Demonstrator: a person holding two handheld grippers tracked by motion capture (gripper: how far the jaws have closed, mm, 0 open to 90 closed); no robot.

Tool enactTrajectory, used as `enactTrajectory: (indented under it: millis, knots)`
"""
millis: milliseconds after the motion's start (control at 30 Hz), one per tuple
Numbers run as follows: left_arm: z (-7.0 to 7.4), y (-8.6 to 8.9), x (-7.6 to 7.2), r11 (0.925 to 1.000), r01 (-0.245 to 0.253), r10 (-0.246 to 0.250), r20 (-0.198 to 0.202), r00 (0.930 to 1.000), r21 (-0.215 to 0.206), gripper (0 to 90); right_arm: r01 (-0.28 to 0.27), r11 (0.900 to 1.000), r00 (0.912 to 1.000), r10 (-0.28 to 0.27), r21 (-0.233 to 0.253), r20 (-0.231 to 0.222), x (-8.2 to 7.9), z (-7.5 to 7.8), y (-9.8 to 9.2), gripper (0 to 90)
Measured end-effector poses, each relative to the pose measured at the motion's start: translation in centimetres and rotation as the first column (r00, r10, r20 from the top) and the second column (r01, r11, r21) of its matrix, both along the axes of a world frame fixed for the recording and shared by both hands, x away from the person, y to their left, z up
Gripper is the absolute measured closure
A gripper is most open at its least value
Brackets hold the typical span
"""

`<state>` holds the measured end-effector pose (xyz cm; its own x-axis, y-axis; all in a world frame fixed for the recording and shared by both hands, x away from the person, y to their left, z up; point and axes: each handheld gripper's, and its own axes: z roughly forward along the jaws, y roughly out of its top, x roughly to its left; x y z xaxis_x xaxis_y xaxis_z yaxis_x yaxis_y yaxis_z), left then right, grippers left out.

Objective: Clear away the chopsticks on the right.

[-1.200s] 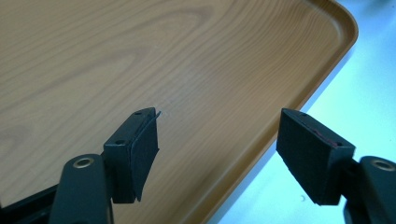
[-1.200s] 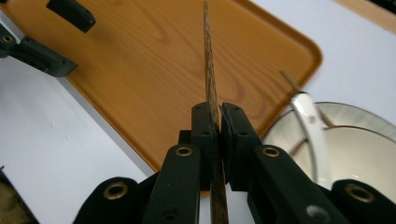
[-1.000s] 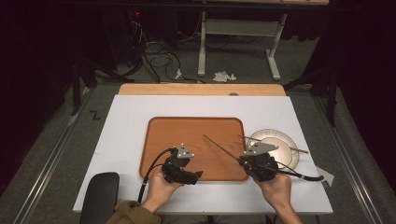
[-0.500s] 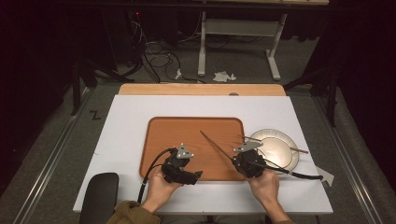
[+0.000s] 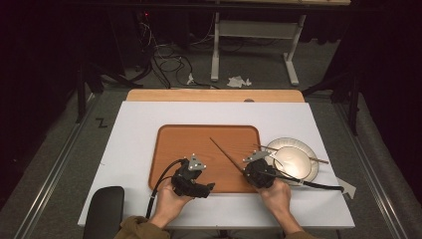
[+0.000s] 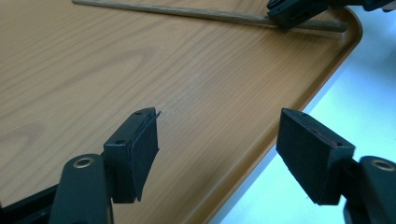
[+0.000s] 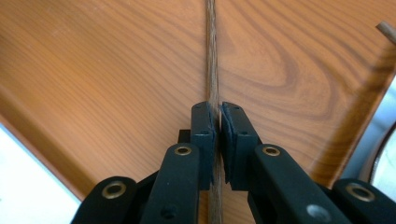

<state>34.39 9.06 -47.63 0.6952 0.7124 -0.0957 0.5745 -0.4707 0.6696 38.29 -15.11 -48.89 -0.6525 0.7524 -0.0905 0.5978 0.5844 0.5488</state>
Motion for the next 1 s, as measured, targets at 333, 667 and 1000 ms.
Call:
enactTrajectory:
  millis: [333, 667, 1000]
  knots:
    - [-0.1, 0.2, -0.1, 1.0000, -0.007, 0.007, -0.004, 1.0000, 0.002, 29.5, 0.026, 1.000, 0.9996, -0.026, -0.002, -0.007, 0.6, -0.3, -0.4, 84.6]
    - [-0.2, 0.5, -0.1, 0.9998, -0.016, 0.016, -0.005, 0.9999, 0.008, 29.5, 0.064, 0.998, 0.9979, -0.064, -0.022, 0.005, 1.2, -0.4, -0.8, 84.4]
    - [-0.2, 1.1, -0.3, 0.9990, -0.045, 0.045, -0.010, 0.9989, 0.004, 29.5, 0.093, 0.996, 0.9957, -0.093, -0.006, 0.008, 1.8, -0.4, -1.5, 82.4]
